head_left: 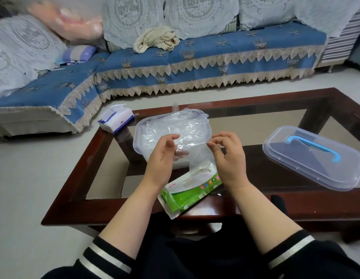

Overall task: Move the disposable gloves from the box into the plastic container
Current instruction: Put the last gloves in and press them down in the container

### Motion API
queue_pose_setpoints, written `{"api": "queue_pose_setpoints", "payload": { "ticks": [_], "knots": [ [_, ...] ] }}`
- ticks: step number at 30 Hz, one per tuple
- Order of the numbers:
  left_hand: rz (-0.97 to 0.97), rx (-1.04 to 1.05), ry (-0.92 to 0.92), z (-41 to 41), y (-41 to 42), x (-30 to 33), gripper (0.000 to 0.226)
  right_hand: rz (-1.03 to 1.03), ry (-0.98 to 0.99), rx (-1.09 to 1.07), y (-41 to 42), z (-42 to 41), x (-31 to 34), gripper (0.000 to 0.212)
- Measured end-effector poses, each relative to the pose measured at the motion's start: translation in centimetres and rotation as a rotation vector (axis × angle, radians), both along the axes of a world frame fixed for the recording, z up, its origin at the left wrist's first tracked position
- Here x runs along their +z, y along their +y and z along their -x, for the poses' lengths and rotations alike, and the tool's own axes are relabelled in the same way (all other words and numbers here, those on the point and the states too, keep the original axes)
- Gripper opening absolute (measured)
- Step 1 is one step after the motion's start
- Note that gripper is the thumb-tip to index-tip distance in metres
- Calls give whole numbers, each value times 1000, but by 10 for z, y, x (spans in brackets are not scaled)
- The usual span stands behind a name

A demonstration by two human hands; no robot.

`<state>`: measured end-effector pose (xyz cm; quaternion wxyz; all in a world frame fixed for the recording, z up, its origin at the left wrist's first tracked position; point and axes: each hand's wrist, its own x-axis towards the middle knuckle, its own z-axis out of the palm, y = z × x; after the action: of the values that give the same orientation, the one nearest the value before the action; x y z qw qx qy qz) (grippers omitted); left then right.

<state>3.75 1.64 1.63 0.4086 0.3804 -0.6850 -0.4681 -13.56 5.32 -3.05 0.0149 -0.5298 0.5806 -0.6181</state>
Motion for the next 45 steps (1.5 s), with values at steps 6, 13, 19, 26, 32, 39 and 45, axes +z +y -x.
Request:
{"api": "queue_pose_setpoints", "payload": {
  "ticks": [6, 13, 19, 26, 32, 39, 45],
  "knots": [
    [44, -104, -197, 33, -17, 34, 18, 44, 11, -32, 1, 1, 3, 22],
    [211, -195, -161, 45, -49, 95, 48, 117, -149, -76, 4, 8, 6, 34],
    [139, 44, -154, 20, -86, 91, 52, 52, -171, -75, 2, 13, 5, 33],
    [73, 268, -633, 0, -120, 45, 47, -230, -18, 36, 5, 1, 7, 21],
    [138, 277, -1113, -6, -121, 29, 59, -439, 101, 193, 4, -13, 6, 15],
    [163, 390, -1050, -15, -112, 22, 42, -593, 155, 275, 0, -9, 1, 20],
    [838, 383, -335, -19, -58, 13, 26, -861, 345, 448, -7, -12, -14, 42]
  ]
}}
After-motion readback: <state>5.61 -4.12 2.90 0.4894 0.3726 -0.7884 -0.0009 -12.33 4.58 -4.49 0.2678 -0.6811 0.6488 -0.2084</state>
